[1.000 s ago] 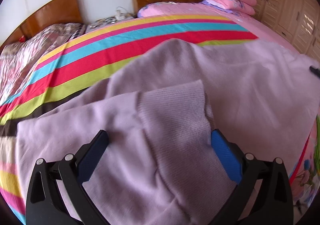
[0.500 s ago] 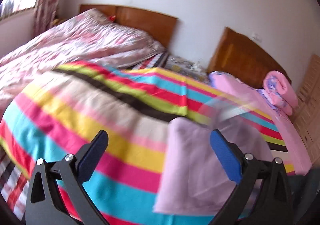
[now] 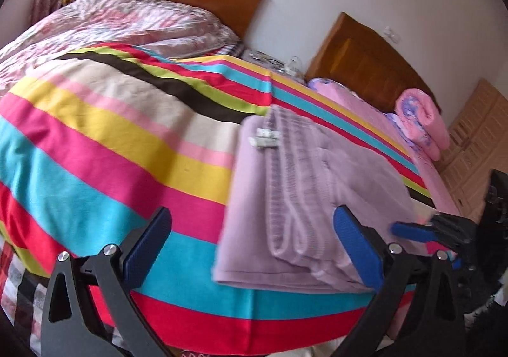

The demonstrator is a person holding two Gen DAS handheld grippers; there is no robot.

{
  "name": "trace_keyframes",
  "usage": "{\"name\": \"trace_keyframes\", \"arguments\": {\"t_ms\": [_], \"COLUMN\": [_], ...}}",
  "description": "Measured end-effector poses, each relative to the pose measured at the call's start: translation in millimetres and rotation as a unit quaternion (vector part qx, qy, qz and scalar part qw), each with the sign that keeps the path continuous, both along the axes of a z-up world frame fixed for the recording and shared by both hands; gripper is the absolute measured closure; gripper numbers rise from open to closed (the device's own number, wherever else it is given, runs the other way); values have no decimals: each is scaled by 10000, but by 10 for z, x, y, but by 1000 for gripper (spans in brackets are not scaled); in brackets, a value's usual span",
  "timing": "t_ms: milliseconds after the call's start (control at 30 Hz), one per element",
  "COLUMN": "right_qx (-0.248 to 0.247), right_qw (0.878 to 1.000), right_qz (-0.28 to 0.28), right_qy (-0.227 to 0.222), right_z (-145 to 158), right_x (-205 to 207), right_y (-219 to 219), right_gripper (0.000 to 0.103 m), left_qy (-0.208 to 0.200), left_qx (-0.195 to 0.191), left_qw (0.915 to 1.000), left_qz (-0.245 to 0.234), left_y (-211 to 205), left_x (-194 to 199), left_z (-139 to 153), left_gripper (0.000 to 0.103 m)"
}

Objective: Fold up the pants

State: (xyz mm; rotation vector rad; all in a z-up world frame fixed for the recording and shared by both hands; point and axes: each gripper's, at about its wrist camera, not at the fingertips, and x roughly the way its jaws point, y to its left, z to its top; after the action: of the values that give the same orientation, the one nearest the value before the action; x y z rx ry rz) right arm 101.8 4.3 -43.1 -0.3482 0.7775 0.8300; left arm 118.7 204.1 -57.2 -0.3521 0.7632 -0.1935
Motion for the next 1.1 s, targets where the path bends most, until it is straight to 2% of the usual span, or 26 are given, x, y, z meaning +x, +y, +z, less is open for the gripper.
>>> {"name": "trace_keyframes", "arguments": {"t_ms": [67, 133, 200, 333, 433, 500, 533, 567, 600, 667, 733, 767, 800, 833, 900, 967, 1033, 1100], "right_qx": [-95, -450, -343, -136, -264, -551, -517, -448, -457, -711, -1050, -1066, -976, -919, -888, -1043, -1248, -1326], "right_qw": [9999, 9987, 9989, 9987, 9988, 9979, 9981, 9981, 9976, 9951, 9899, 9896, 9913, 9923, 9917, 9864, 9804, 9781], "right_qz": [137, 151, 155, 176, 226, 270, 291, 412, 510, 619, 683, 643, 565, 499, 551, 733, 844, 838], "right_qy": [47, -165, -263, -451, -356, -184, -192, -91, -42, -291, -668, -723, -685, -671, -749, -1037, -1271, -1368], "right_z": [-55, -181, -148, 67, -2, -214, -235, -228, -223, -250, -315, -325, -303, -284, -279, -323, -364, -381], "right_x": [-10, -10, -41, -134, -132, -97, -129, -146, -170, -247, -322, -319, -283, -249, -220, -291, -365, -377], "right_y": [119, 245, 230, 176, 214, 253, 233, 237, 254, 303, 342, 333, 290, 252, 188, 208, 262, 284], "right_gripper": [66, 82, 88, 88, 87, 77, 72, 53, 38, 37, 45, 53, 63, 78, 80, 79, 72, 74], "left_qy": [50, 166, 221, 307, 342, 369, 370, 371, 374, 380, 377, 379, 375, 368, 358, 339, 314, 296], "left_qx": [-80, -237, -264, -359, -516, -633, -644, -623, -564, -480, -507, -520, -522, -521, -510, -488, -458, -451], "left_qw": [9999, 9994, 9994, 9986, 9974, 9966, 9966, 9968, 9972, 9976, 9974, 9972, 9972, 9972, 9973, 9976, 9980, 9981], "left_qz": [-131, -174, -48, 218, 356, 376, 364, 340, 314, 318, 348, 369, 390, 398, 395, 359, 313, 282], "left_y": [-57, -27, 39, 211, 286, 283, 271, 251, 230, 225, 257, 270, 280, 282, 279, 260, 230, 207], "left_x": [-12, 5, 0, -29, -17, 1, 4, 6, 1, -12, -31, -36, -43, -50, -69, -83, -87, -91], "left_z": [-10, -55, -82, -130, -171, -191, -194, -194, -193, -190, -192, -192, -189, -185, -169, -143, -116, -94], "left_gripper": [1, 1, 1, 1, 1, 1, 1, 1, 1, 1, 1, 1, 1, 1, 1, 1, 1, 1]}}
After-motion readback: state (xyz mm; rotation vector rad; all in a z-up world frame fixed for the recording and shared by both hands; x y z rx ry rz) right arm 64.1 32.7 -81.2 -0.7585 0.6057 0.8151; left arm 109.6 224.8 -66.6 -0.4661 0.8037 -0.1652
